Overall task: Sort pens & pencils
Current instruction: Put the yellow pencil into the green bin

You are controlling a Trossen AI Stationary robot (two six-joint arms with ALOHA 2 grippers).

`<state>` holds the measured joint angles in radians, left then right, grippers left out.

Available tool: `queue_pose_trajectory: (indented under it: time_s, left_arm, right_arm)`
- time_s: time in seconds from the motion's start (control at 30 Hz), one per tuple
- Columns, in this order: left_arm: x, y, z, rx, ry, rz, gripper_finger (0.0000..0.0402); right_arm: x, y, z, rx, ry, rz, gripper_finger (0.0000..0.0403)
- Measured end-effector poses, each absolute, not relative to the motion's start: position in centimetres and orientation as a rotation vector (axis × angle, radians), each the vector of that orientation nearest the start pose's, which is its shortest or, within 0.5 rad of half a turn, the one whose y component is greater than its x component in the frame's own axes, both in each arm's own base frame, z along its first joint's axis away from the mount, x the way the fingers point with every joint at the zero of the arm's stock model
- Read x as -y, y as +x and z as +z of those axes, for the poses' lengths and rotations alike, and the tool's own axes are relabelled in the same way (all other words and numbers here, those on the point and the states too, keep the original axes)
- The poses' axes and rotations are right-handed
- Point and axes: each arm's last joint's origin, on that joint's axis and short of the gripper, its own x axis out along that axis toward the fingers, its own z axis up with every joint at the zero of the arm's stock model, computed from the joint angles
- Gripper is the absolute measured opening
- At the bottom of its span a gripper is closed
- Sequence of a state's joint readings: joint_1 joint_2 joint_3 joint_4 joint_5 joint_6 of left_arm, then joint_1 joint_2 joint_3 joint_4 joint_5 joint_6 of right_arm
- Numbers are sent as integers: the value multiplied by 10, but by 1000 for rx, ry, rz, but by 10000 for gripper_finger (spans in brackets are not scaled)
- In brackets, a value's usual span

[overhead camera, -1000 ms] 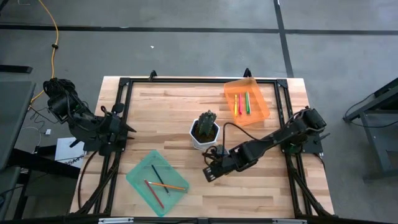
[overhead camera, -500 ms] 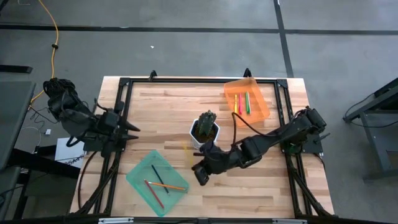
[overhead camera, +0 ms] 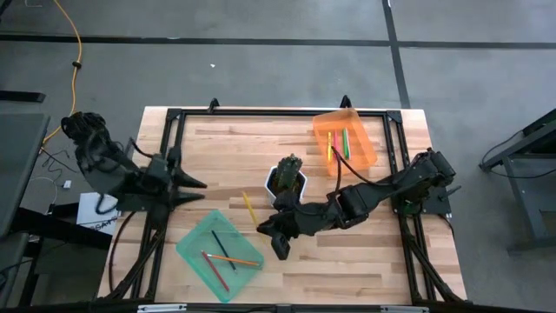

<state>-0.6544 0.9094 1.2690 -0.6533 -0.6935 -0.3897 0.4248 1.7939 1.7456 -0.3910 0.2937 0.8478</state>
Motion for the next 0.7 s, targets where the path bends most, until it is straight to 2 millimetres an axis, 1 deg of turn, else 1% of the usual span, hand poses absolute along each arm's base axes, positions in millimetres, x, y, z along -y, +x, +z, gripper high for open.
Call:
queue_pose_trajectory:
  time_s: [0.23, 0.47, 0.7]
  left_arm:
    - [100, 162, 422, -205, -208, 104, 108]
    - [115, 181, 423, -138, -242, 107, 108]
    - [123, 196, 426, -65, -272, 116, 108]
  right_arm:
    - [-159, 379, 392, -372, 611, -11, 11]
    - [-159, 377, 410, -327, 562, 30, 11]
    - [-159, 376, 416, -305, 531, 55, 11]
